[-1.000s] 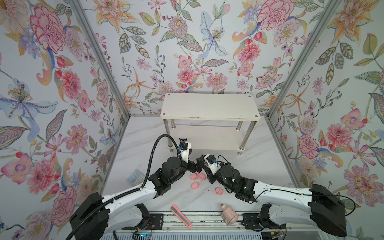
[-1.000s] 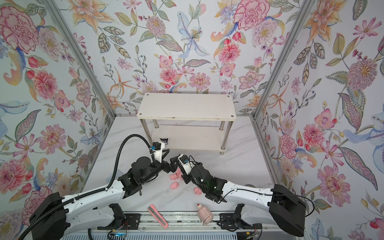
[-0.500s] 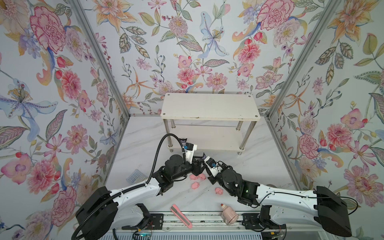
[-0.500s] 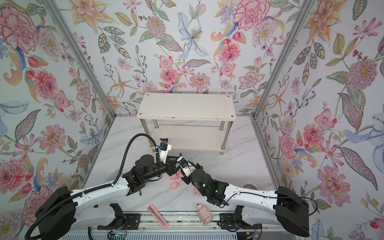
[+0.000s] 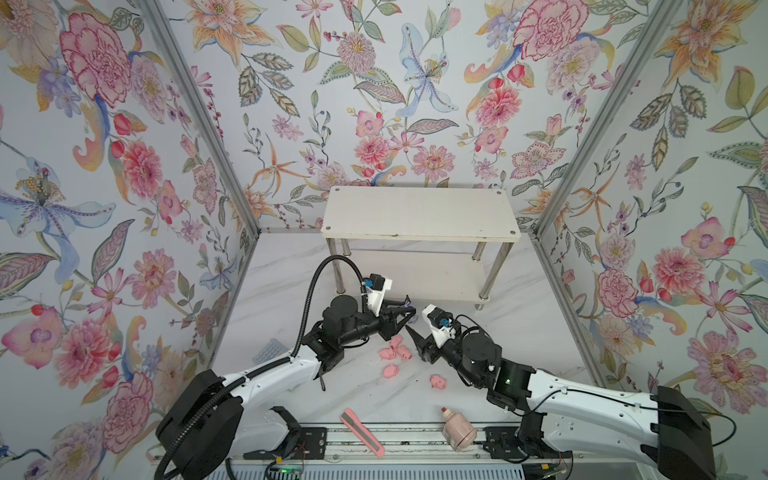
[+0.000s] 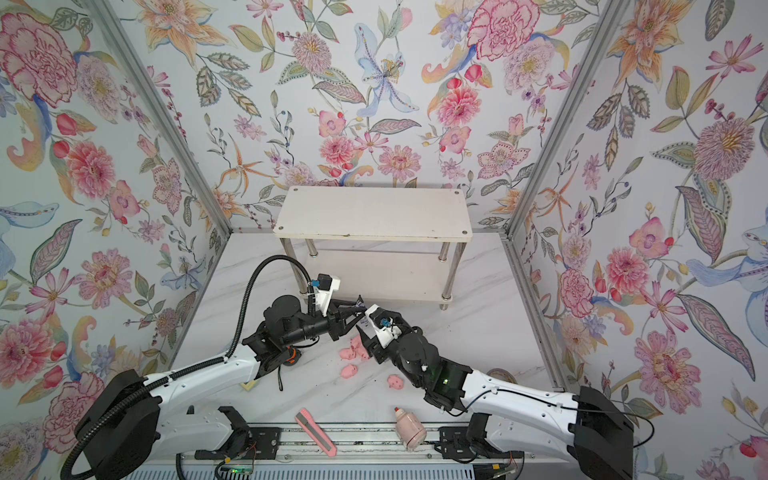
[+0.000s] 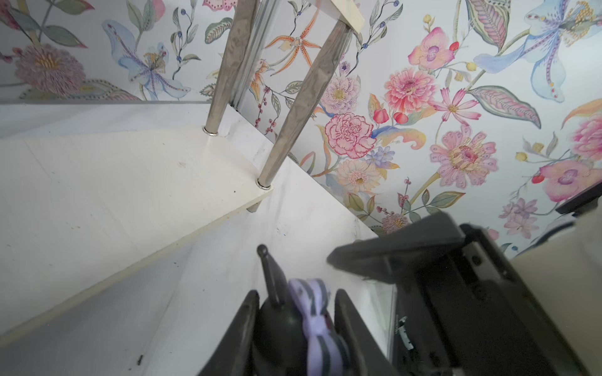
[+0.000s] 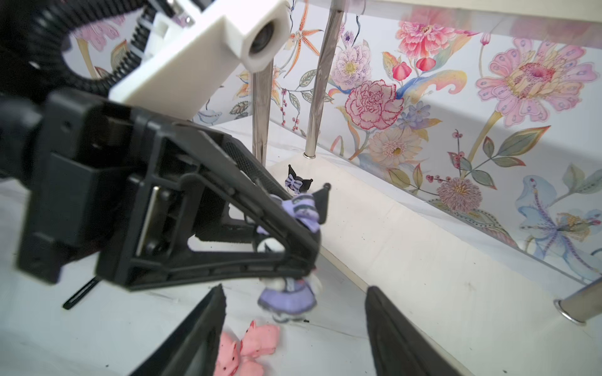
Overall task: Place and organize the plastic toys onto the shelf
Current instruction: 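Carry the figure to the lower shelf with the left gripper while the right withdraws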
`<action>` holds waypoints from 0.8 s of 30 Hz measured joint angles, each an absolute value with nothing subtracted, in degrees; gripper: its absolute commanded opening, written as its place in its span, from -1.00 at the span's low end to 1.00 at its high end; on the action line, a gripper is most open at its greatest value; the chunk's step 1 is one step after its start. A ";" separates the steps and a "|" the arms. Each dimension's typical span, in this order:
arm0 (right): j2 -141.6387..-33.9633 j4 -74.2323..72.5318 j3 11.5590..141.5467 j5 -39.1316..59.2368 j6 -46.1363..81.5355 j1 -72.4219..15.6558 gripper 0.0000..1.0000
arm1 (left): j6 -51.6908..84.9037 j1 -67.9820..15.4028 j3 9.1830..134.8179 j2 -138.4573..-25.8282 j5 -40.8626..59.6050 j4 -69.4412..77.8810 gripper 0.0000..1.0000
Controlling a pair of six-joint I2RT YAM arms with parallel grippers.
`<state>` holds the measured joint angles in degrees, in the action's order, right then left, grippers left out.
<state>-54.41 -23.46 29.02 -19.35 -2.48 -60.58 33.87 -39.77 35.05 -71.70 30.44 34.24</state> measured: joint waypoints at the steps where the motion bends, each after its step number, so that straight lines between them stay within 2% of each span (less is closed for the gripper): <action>1: -51.62 -22.35 28.75 -17.78 -1.08 -58.76 0.51 | 31.22 -39.18 35.44 -71.70 30.55 33.91 -1.00; 10: -30.76 -12.67 21.34 -10.37 8.95 -44.77 0.53 | 4.71 -38.89 35.79 -75.96 32.73 34.30 -1.00; 14: -28.36 -9.82 20.56 -7.79 11.49 -41.71 0.51 | -3.51 -38.89 38.06 -81.60 35.16 33.32 -0.96; 24: -29.47 -7.81 20.56 -4.27 14.04 -40.40 0.47 | -18.02 -37.15 58.08 -99.77 42.22 23.03 -0.97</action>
